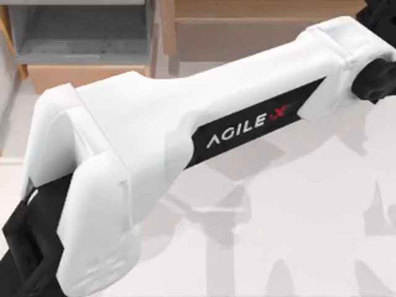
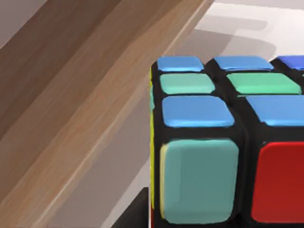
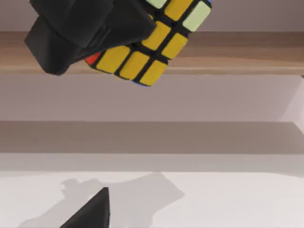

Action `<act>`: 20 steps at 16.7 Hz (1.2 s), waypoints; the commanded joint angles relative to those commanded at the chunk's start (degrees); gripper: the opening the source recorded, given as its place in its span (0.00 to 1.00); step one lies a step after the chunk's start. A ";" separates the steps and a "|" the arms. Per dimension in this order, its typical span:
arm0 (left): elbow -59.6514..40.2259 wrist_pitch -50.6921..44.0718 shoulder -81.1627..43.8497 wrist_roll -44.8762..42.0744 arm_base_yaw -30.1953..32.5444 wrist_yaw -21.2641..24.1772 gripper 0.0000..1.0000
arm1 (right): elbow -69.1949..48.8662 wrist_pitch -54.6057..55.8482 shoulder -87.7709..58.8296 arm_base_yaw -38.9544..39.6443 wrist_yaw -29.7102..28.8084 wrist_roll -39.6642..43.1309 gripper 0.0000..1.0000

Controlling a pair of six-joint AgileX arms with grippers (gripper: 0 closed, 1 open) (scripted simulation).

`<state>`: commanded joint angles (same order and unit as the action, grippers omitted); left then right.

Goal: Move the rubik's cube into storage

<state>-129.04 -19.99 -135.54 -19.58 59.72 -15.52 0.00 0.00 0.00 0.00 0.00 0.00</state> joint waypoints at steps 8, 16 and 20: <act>-8.81 -41.65 2.90 -5.85 -12.75 11.25 0.00 | 0.00 0.00 0.00 0.00 0.00 0.00 1.00; -22.58 -72.65 1.56 -4.21 -47.24 14.85 0.00 | 0.00 0.00 0.00 0.00 0.00 0.00 1.00; -31.75 -78.53 -5.37 -2.60 -65.13 14.70 0.00 | 0.00 0.00 0.00 0.00 0.00 0.00 1.00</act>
<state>-160.79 -98.52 -140.91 -22.18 -5.41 -0.82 0.00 0.00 0.00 0.00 0.00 0.00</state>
